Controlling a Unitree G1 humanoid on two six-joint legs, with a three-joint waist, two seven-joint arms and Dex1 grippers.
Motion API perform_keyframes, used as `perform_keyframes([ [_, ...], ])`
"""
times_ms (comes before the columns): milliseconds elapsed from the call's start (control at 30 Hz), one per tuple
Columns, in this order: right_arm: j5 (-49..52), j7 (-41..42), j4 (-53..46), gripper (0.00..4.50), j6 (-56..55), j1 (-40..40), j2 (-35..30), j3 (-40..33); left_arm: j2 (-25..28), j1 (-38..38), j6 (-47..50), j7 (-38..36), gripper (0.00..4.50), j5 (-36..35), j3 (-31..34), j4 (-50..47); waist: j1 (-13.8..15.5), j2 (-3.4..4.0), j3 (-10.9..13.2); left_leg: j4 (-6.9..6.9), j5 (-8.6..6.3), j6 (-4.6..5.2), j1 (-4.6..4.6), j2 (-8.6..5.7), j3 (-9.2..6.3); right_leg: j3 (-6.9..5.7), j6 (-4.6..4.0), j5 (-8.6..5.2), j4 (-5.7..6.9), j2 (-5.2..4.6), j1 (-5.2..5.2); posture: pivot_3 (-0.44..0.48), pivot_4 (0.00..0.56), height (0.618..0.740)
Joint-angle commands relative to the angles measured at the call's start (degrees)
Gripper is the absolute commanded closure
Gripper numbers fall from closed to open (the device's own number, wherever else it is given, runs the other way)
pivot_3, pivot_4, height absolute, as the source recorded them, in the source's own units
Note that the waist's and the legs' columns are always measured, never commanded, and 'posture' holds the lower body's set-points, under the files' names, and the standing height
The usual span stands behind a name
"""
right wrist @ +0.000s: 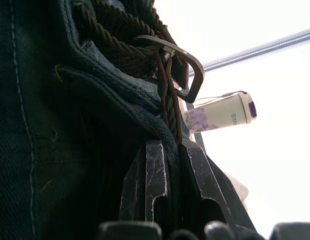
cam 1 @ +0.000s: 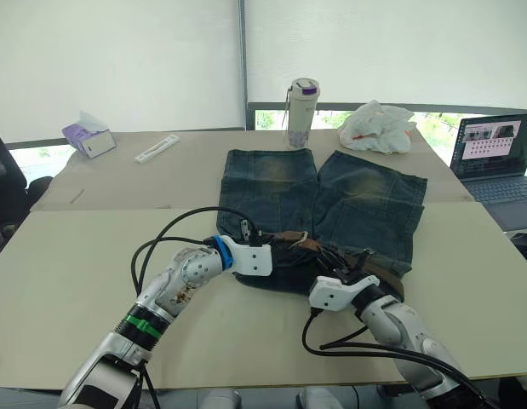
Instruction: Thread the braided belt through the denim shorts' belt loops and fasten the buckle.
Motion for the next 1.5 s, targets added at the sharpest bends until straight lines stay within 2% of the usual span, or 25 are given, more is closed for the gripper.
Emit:
perform_keyframes([
  [33, -2.20, -2.06, -1.35, 4.33, -0.97, -0.75, 0.13, -1.00, 1.00, -1.78, -2.08, -0.21, 4.50, 2.13, -0.66, -0.92, 0.00, 0.00, 0.00, 0.00, 0.00, 0.00, 0.01, 0.00, 0.01, 0.00, 0.00, 0.00, 0.00, 0.00, 0.00, 0.000, 0.150, 0.740],
  [300, -5.79, -4.01, -1.09, 4.33, -1.71, -1.24, -0.24, -1.49, 2.10, -4.81, -3.03, -0.57, 4.50, 6.43, -1.62, -1.13, 0.03, 0.00, 0.00, 0.01, 0.00, 0.00, -0.01, -0.01, 0.04, -0.01, 0.00, 0.00, 0.00, 0.01, 0.00, 0.000, 0.150, 0.740],
  [500, -5.86, -3.62, -0.61, 4.33, -2.75, -2.39, 0.04, -0.68, 0.48, -5.08, -3.80, -1.30, 4.50, 5.30, -2.20, -0.57, 0.00, 0.00, 0.00, 0.01, 0.00, 0.00, -0.01, 0.00, 0.04, -0.01, 0.00, 0.00, 0.01, 0.01, 0.00, 0.000, 0.150, 0.740],
  [700, -5.60, -3.62, -0.31, 4.33, -3.70, -2.98, 0.26, -0.45, -2.68, -5.89, -2.47, -1.41, 4.50, 5.01, -2.36, -0.16, 0.01, 0.00, 0.00, 0.02, 0.00, 0.00, -0.02, -0.01, 0.04, -0.01, 0.00, 0.00, 0.02, 0.01, 0.00, 0.000, 0.150, 0.740],
  [867, -1.81, -3.13, -0.06, 4.33, -4.28, -2.66, 1.77, -0.86, -7.48, -4.73, 0.06, -1.48, 4.50, 2.94, -2.53, 1.31, -0.04, 0.00, 0.00, 0.03, 0.00, 0.00, -0.01, -0.01, 0.05, -0.01, 0.00, 0.00, 0.02, 0.01, 0.02, 0.000, 0.150, 0.740],
  [933, 4.75, 1.06, -1.21, 3.55, -2.63, -0.99, 3.31, -1.93, -8.18, -4.32, 0.49, -1.08, 4.50, 3.03, -2.70, 1.99, -0.08, 0.00, 0.00, 0.03, 0.00, 0.00, -0.01, 0.00, 0.04, -0.01, 0.00, 0.00, 0.03, 0.02, 0.01, 0.000, 0.150, 0.740],
  [967, 7.07, 2.87, -1.67, 3.44, -2.30, -0.31, 3.56, -2.31, -8.32, -4.15, 0.62, -0.94, 4.50, 2.91, -2.61, 2.27, -0.08, 0.01, -0.01, 0.03, 0.00, 0.01, 0.00, 0.00, 0.03, -0.01, 0.00, 0.00, 0.02, 0.03, 0.02, 0.000, 0.150, 0.740],
  [1000, 9.02, 4.22, -2.15, 3.04, -2.26, 0.31, 3.75, -2.80, -8.51, -3.94, 0.90, -0.81, 4.50, 2.64, -2.37, 2.41, -0.03, 0.01, -0.01, 0.03, 0.00, 0.01, -0.01, 0.00, 0.03, 0.00, 0.00, 0.00, 0.03, 0.02, 0.02, 0.000, 0.150, 0.740],
  [1033, 13.17, 7.23, -3.64, 2.83, -1.76, 1.65, 3.30, -3.95, -8.56, -3.71, 0.97, -0.44, 4.50, 2.58, -2.15, 2.91, 0.00, 0.01, -0.01, 0.04, 0.00, 0.01, -0.01, -0.02, 0.02, 0.00, 0.00, 0.00, 0.02, 0.01, 0.04, 0.000, 0.150, 0.740],
  [1067, 16.25, 9.51, -4.76, 2.37, -1.35, 2.62, 2.97, -4.81, -8.60, -3.54, 0.99, -0.18, 4.50, 2.59, -1.99, 3.27, 0.06, 0.01, -0.01, 0.07, 0.00, 0.01, -0.03, -0.02, 0.01, 0.00, 0.00, 0.00, 0.02, 0.00, 0.04, 0.000, 0.150, 0.740],
  [1100, 18.54, 11.06, -5.96, 2.16, -1.19, 3.36, 2.62, -5.72, -8.69, -3.33, 1.08, 0.00, 4.50, 2.42, -1.75, 3.39, 0.12, 0.01, -0.01, 0.08, -0.01, 0.02, -0.04, -0.02, 0.00, -0.01, 0.00, 0.00, 0.02, 0.00, 0.05, 0.000, 0.150, 0.740],
  [1133, 22.02, 12.93, -7.99, 1.72, -0.40, 4.16, 2.36, -7.30, -8.65, -3.04, 1.08, 0.18, 4.50, 2.41, -1.65, 3.48, 0.11, 0.01, -0.01, 0.10, -0.02, 0.04, -0.03, -0.02, -0.02, -0.01, 0.00, 0.00, 0.02, 0.00, 0.07, 0.000, 0.150, 0.740],
  [1167, 24.03, 14.02, -9.29, 1.56, 0.14, 4.56, 2.32, -8.33, -8.60, -2.86, 1.04, 0.28, 4.50, 2.38, -1.59, 3.52, 0.10, 0.01, -0.01, 0.11, -0.03, 0.05, -0.03, -0.02, -0.03, -0.01, 0.00, 0.00, 0.01, 0.00, 0.07, 0.000, 0.150, 0.740],
  [1200, 26.77, 15.43, -11.06, 1.08, 1.51, 5.18, 2.35, -9.83, -8.52, -2.64, 0.94, 0.32, 4.50, 2.35, -1.61, 3.56, 0.11, 0.01, -0.01, 0.13, -0.03, 0.05, -0.04, -0.01, -0.04, -0.01, 0.00, 0.00, 0.02, 0.00, 0.07, 0.000, 0.150, 0.740],
  [1233, 30.20, 16.79, -13.41, 0.86, 3.57, 5.79, 2.46, -12.10, -8.49, -2.40, 0.80, 0.34, 4.50, 2.37, -1.72, 3.59, 0.09, 0.01, -0.01, 0.14, -0.03, 0.05, -0.03, -0.01, -0.07, -0.01, 0.00, 0.00, 0.02, 0.00, 0.07, 0.000, 0.150, 0.740],
  [1333, 33.25, 18.64, -17.22, 0.86, 7.06, 6.10, 1.81, -15.83, -8.51, -2.17, 0.53, 0.35, 4.50, 2.31, -1.88, 3.61, 0.02, 0.02, -0.01, 0.13, -0.03, 0.05, -0.01, 0.01, -0.11, -0.01, 0.00, 0.00, 0.04, 0.02, 0.09, 0.000, 0.150, 0.740],
  [1433, 29.01, 19.07, -17.26, 0.86, 8.89, 3.36, -0.66, -16.50, -8.71, -2.17, 0.32, 0.45, 4.50, 2.21, -2.00, 3.74, 0.01, 0.03, -0.02, 0.13, -0.03, 0.05, 0.00, 0.00, -0.10, 0.00, 0.00, 0.00, 0.04, 0.01, 0.08, 0.000, 0.150, 0.740],
  [1500, 24.65, 19.12, -14.53, 0.86, 8.31, 1.32, -2.73, -14.35, -8.96, -2.15, 0.23, 0.44, 4.50, 2.07, -2.11, 3.71, 0.04, 0.04, -0.02, 0.13, -0.03, 0.05, 0.01, 0.00, -0.05, -0.02, 0.00, 0.00, 0.04, 0.02, 0.08, 0.000, 0.150, 0.740],
])
